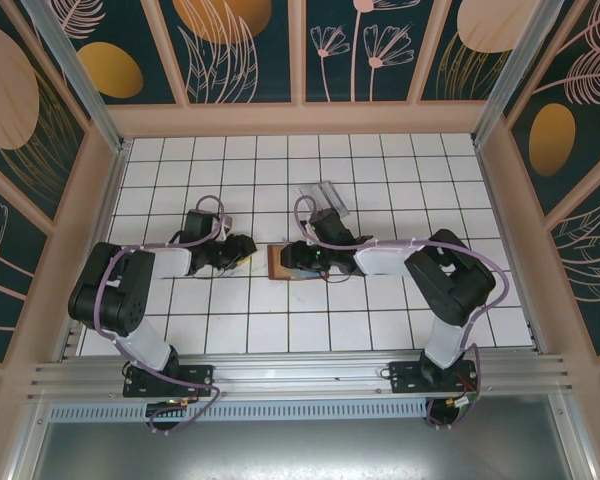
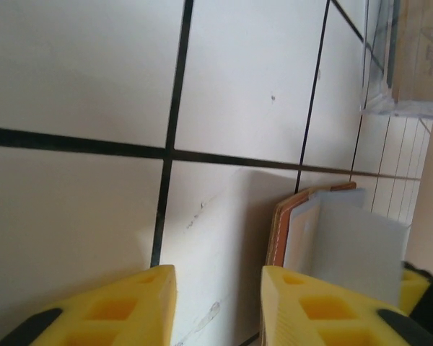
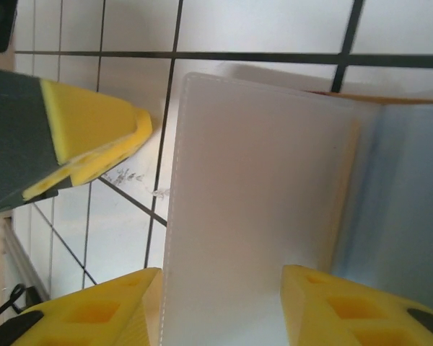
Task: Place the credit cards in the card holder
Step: Flip over the card slot in the card holder, then pick up the credit card from the storage box.
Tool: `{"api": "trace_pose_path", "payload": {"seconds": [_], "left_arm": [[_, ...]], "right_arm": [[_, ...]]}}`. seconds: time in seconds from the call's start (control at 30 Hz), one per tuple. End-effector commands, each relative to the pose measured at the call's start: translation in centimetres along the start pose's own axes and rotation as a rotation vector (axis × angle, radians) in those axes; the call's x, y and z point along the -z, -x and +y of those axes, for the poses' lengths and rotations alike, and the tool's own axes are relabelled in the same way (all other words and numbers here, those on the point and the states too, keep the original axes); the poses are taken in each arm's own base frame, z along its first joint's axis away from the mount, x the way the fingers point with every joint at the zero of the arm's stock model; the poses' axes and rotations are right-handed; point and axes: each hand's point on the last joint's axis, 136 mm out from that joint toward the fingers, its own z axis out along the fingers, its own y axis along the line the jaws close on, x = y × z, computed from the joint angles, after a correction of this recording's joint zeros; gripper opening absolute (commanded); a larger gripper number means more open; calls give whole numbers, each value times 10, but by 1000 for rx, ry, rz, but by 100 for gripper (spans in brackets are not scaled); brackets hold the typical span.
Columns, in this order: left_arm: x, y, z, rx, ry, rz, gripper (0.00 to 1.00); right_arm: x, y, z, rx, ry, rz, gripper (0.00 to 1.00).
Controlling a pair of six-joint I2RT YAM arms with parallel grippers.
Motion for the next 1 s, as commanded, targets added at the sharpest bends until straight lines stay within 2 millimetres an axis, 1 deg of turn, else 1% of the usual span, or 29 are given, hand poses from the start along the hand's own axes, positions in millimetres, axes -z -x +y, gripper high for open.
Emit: {"api": "trace_pose_path", "payload": {"seconds": [0.0,0.1,0.2,0.23,0.3,0.37,0.4,0.43,0.47,0.53,0.57,0.6,0.63,0.67,0.73,0.77,0.87,0.9,0.93,0.97], "left_arm": [[10,11,3,-10,29,-53,40],[10,14,1,-29,34,-44,40],[13,17,-6,-46,3,-68,42],[13,19,-7,-53,-2,-72,44],[13,20,-12,-66,-9,-63,45],[17,22,-17,-84,-15,-73,40],[20,23,-19,-94,-18,-88,40],[23,23,-20,-101,-18,-101,43],[26,25,-22,-113,-9,-113,47],[34,28,-23,-138,23,-131,56],[40,29,-23,-152,49,-146,62],[45,31,-23,-164,69,-164,68],[52,34,-23,-183,93,-191,81],[58,36,-20,-196,127,-216,98],[69,43,-17,-217,191,-256,98],[74,46,-16,-225,219,-273,98],[89,53,-14,-230,281,-329,99],[94,56,-13,-228,301,-354,99],[98,58,-10,-224,323,-374,99],[102,60,-8,-219,342,-388,99]], "right_arm": [[-9,1,25,-5,131,22,45],[-2,8,26,-6,131,-1,47],[24,32,37,-33,234,-49,51],[35,43,38,-42,262,-70,52],[52,63,35,-36,245,-111,54],[66,86,21,8,119,-169,58],[71,97,13,28,40,-193,60],[77,111,3,56,-73,-228,62],[83,124,-9,78,-186,-257,67],[98,148,-23,103,-369,-303,75],[103,157,-29,107,-438,-316,79],[105,163,-32,117,-475,-318,81],[107,169,-35,126,-514,-321,85],[107,174,-39,137,-550,-320,89],[108,185,-46,166,-624,-317,94],[108,189,-52,180,-666,-311,95],[106,197,-61,251,-738,-290,96],[102,197,-62,282,-739,-265,97],[95,193,-62,321,-719,-226,99],[88,188,-59,355,-684,-187,99]]}}
